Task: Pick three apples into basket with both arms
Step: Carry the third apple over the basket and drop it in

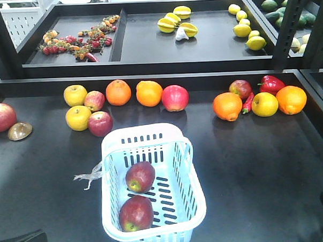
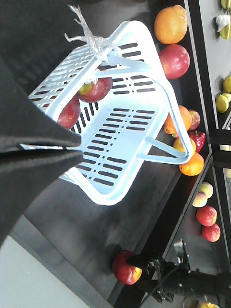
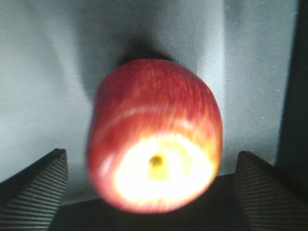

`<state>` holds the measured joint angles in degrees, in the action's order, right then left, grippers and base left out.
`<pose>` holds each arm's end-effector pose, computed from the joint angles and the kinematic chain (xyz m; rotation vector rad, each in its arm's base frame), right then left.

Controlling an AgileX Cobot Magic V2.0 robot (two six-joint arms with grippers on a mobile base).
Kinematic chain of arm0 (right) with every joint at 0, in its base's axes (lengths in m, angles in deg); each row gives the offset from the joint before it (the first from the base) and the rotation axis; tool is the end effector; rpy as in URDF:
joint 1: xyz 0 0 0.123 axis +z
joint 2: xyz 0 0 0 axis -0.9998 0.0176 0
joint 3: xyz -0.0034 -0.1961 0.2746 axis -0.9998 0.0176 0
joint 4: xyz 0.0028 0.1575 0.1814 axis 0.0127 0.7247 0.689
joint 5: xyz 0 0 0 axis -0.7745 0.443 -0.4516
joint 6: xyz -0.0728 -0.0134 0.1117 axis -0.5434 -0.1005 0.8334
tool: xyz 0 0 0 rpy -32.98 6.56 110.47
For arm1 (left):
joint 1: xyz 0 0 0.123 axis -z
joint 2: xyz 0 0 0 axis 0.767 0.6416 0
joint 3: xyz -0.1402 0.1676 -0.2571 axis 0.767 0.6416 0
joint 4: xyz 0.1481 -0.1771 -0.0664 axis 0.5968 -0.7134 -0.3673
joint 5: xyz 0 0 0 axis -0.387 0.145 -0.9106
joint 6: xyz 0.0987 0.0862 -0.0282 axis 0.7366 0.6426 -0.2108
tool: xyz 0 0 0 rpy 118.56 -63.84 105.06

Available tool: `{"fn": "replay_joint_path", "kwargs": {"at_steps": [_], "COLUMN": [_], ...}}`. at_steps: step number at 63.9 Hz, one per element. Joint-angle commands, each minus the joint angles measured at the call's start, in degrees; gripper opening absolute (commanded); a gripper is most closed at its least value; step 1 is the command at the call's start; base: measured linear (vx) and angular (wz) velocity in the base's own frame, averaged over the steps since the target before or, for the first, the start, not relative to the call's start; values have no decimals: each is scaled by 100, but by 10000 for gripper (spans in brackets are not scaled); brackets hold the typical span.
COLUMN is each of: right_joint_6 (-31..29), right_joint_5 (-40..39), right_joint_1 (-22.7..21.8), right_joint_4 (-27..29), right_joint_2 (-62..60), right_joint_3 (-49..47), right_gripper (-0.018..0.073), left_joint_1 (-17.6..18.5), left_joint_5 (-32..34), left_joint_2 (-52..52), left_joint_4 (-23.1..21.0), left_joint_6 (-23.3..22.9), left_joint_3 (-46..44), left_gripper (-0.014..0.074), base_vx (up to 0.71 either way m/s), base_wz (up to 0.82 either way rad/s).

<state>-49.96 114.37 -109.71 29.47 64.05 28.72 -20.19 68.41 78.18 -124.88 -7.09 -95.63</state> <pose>0.2792 -0.1240 0.1239 -0.2948 -2.8758 0.0977 0.0443 -0.0607 0.2522 0.5383 1.8318 -0.6537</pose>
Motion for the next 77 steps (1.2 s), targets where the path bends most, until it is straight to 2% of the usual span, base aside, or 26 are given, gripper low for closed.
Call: {"fn": "replay_joint_path", "kwargs": {"at_steps": [1,10,17,27,33,44,51,58,66,71,77], "right_joint_6": [79,93,93,87,-109,-679,-1190,-1835,-2683,-3047,-3149], "right_joint_5": [8,-93,-80,-68,-39,207,423,744,1303,1600,1750], "right_joint_1": [-45,-45,-45,-39,-39,-35,-29,-29,23,189,630], "right_joint_4": [-210,-227,-227,-186,29,907,1811,2732,4040,4549,4761], "right_joint_2": [-69,8,8,-61,-252,-733,-1119,-1481,-1856,-2081,-2366], "right_joint_3": [-119,-125,-133,-133,-207,-566,-809,-928,-954,-954,-954], "right_gripper": [652,631,576,430,328,163,99,84,86,88,88], "left_joint_1": [6,6,6,6,6,6,6,6,6,6,6], "left_joint_5": [229,229,229,229,229,229,228,228,228,228,228], "left_joint_2": [36,36,36,36,36,36,36,36,36,36,36], "left_joint_4": [-135,-135,-135,-135,-135,-135,-135,-135,-135,-135,-135], "left_joint_6": [-24,-24,-24,-24,-24,-24,-24,-24,-24,-24,-24], "left_joint_3": [-141,-141,-141,-141,-141,-141,-141,-141,-141,-141,-141], "left_gripper": [-6,-6,-6,-6,-6,-6,-6,-6,-6,-6,-6], "base_vx": [0,0,0,0,0,0,0,0,0,0,0], "base_wz": [0,0,0,0,0,0,0,0,0,0,0]}}
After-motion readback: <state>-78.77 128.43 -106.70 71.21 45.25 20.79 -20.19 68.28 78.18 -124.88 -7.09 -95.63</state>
